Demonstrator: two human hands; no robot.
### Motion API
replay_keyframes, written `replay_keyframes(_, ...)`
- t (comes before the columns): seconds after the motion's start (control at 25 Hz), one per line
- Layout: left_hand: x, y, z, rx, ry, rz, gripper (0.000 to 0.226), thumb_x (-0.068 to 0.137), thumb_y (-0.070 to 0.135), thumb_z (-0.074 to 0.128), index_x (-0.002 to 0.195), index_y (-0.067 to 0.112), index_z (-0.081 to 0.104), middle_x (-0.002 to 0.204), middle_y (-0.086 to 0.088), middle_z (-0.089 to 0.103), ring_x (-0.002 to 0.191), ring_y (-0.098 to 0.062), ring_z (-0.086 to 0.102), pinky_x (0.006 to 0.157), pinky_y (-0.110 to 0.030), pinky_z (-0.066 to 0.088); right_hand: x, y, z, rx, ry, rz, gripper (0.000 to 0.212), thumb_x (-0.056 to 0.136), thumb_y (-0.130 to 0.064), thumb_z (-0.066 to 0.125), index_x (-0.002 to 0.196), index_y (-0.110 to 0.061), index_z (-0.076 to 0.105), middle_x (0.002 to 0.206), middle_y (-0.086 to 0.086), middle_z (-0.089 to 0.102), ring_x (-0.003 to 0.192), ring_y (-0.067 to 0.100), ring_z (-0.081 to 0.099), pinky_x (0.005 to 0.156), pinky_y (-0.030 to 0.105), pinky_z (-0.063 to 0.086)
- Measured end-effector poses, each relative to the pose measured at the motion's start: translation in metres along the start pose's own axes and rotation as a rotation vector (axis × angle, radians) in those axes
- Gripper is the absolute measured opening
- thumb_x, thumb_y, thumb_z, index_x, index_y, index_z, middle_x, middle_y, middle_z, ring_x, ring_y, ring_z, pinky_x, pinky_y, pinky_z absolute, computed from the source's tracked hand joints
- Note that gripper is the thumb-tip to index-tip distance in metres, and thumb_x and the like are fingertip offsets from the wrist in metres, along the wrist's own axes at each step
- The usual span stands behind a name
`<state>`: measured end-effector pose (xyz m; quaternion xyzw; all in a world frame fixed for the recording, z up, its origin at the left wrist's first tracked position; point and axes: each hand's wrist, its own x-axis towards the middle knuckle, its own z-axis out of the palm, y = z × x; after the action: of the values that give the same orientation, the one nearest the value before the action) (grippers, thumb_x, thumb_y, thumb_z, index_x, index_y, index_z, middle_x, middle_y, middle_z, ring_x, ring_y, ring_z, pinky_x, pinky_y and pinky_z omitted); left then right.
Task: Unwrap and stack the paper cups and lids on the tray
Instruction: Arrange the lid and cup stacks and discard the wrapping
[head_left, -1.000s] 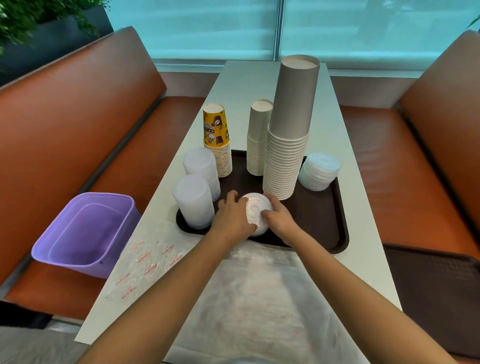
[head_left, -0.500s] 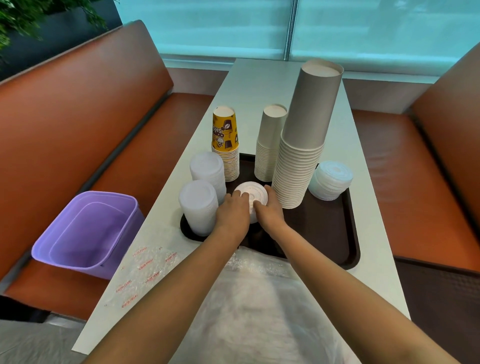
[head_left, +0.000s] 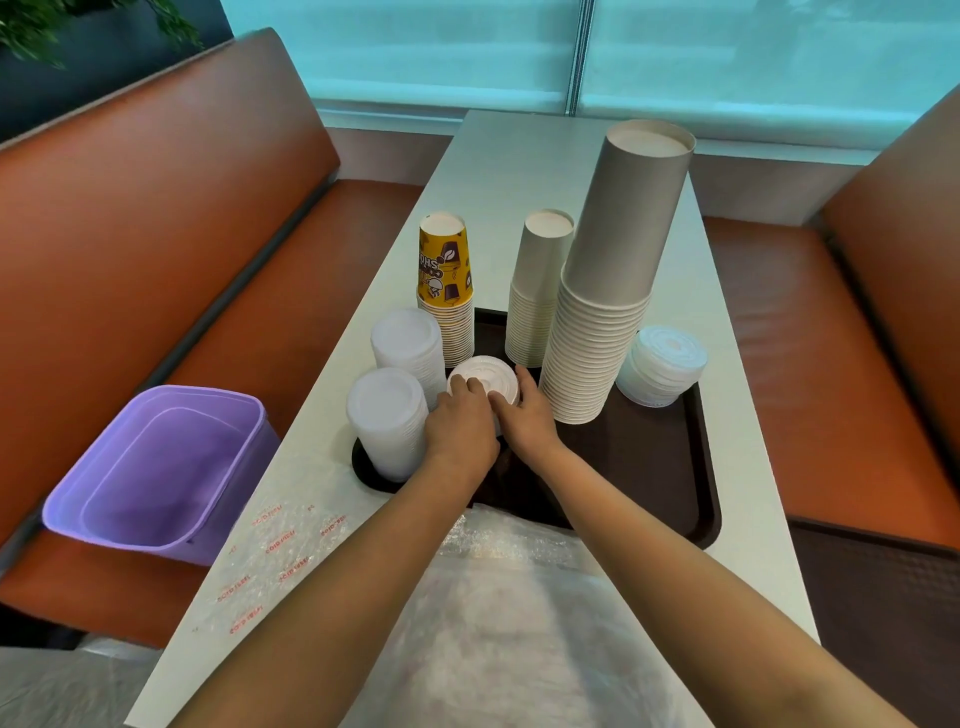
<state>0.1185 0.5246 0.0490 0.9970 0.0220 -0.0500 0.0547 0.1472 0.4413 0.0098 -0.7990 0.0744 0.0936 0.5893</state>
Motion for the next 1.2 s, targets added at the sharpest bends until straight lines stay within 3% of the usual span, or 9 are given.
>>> replay_keyframes(0.2,-0.008,0.005,-0.013,-0.051,-0.018,-0.017,0.07,0.088,0.019,0.062,0.144,0.006,0.022,0.149,-0.014,0.021,0.119,-0.028,0.05,0.092,-0.031,0.047,-0.028,0.008,-0.012,0.058,0.061,0.01,0.054,0.097,-0.019,0.05,0.146,-0.009,0.031,0.15,0.009,0.036,0.137,0.022,0.036,0.114,0.035,0.029)
replay_keyframes(0.32,-0.022,0.017,-0.03,-0.111,0.039,0.052,0.064,0.089,0.022,0.062,0.143,0.014,0.028,0.148,-0.009,0.027,0.125,-0.028,0.045,0.094,-0.035,0.047,-0.054,0.02,-0.036,0.041,0.107,-0.081,0.041,0.095,-0.013,0.053,0.135,-0.008,0.047,0.13,0.009,0.055,0.111,0.016,0.055,0.092,0.021,0.045)
replay_keyframes(0.44,-0.031,0.04,-0.043,-0.315,0.064,0.188,0.046,0.091,0.021,0.056,0.135,0.016,0.044,0.139,-0.005,0.043,0.122,-0.024,0.048,0.095,-0.035,0.045,-0.06,0.027,-0.077,-0.033,0.264,-0.167,0.031,0.091,-0.006,0.054,0.122,-0.006,0.056,0.113,0.009,0.063,0.088,0.011,0.058,0.071,0.006,0.041)
replay_keyframes(0.6,-0.029,0.079,-0.031,-0.519,-0.024,0.385,0.046,0.094,0.023,0.052,0.137,0.013,0.043,0.144,-0.005,0.039,0.13,-0.023,0.04,0.104,-0.033,0.034,-0.033,0.022,-0.143,-0.142,0.494,-0.19,0.029,0.09,-0.003,0.049,0.118,-0.005,0.058,0.118,0.012,0.056,0.096,0.02,0.053,0.08,0.015,0.036)
replay_keyframes(0.76,-0.012,0.136,-0.022,-0.558,-0.151,0.478,0.048,0.1,0.022,0.039,0.146,0.011,0.028,0.157,-0.006,0.016,0.143,-0.022,0.018,0.115,-0.033,0.018,-0.001,0.017,-0.197,-0.15,0.543,-0.11,0.03,0.093,-0.007,0.045,0.121,-0.007,0.055,0.127,0.011,0.049,0.108,0.021,0.051,0.085,0.02,0.036)
replay_keyframes(0.84,0.012,0.163,-0.023,-0.589,-0.123,0.456,0.046,0.102,0.02,0.034,0.146,0.01,0.027,0.156,-0.007,0.016,0.143,-0.023,0.019,0.115,-0.034,0.021,0.014,0.025,-0.209,-0.127,0.525,-0.006,0.032,0.095,-0.011,0.043,0.126,-0.006,0.053,0.13,0.011,0.049,0.113,0.021,0.049,0.086,0.02,0.035)
replay_keyframes(0.96,0.051,0.198,-0.022,-0.637,-0.131,0.334,0.047,0.102,0.019,0.032,0.147,0.01,0.024,0.155,-0.009,0.016,0.142,-0.026,0.017,0.114,-0.034,0.021,0.033,0.041,-0.22,-0.075,0.454,0.099,0.039,0.097,-0.019,0.043,0.133,-0.006,0.047,0.134,0.012,0.051,0.11,0.024,0.052,0.099,0.036,0.042)
replay_keyframes(1.04,0.069,0.214,-0.017,-0.648,-0.179,0.171,0.05,0.101,0.02,0.034,0.148,0.012,0.018,0.157,-0.01,0.009,0.143,-0.032,0.009,0.114,-0.038,0.018,0.044,0.045,-0.227,-0.053,0.392,0.11,0.045,0.098,-0.024,0.042,0.14,-0.009,0.04,0.141,0.012,0.047,0.119,0.025,0.05,0.106,0.044,0.039)
replay_keyframes(1.2,0.085,0.225,0.001,-0.617,-0.21,-0.088,0.063,0.099,0.027,0.039,0.15,0.016,0.005,0.158,-0.01,-0.003,0.142,-0.041,-0.002,0.116,-0.049,0.013,0.059,0.048,-0.233,-0.031,0.216,0.116,0.054,0.098,-0.025,0.046,0.147,-0.012,0.029,0.148,0.011,0.038,0.132,0.023,0.042,0.111,0.042,0.034)
